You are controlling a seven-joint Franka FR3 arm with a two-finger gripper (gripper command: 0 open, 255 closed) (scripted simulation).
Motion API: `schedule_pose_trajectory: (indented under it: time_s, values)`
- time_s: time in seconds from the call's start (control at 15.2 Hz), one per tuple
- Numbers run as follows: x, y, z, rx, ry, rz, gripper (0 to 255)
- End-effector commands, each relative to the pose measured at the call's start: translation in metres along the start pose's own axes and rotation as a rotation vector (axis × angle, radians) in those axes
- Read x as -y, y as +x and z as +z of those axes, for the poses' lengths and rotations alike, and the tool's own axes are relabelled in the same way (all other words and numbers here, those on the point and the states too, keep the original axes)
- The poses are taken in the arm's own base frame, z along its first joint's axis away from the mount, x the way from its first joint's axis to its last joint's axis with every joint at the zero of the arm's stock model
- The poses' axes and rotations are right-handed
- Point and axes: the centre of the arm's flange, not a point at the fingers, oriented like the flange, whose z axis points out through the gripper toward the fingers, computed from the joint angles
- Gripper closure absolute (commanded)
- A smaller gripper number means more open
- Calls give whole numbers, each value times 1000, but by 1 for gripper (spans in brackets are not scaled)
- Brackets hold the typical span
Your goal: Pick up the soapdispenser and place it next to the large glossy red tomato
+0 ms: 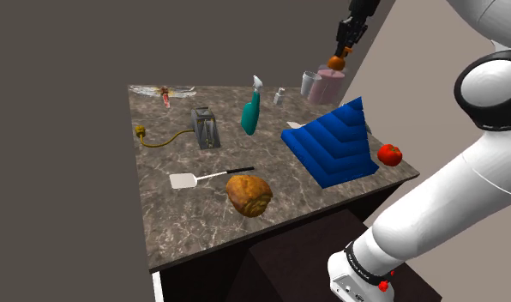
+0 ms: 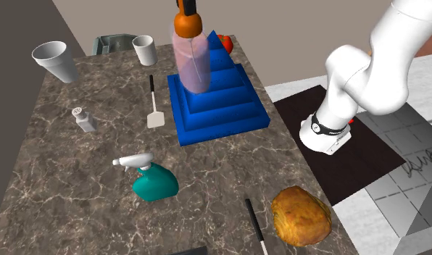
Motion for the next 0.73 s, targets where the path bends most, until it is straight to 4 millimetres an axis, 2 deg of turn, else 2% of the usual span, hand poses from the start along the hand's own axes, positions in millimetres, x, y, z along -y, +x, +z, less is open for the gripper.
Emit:
schedule_pose_trajectory:
  time_s: [0.0, 0.66]
  values:
    - [-23, -10, 6, 0, 0, -2, 255]
    - [-143, -59, 31, 0, 0, -2, 255]
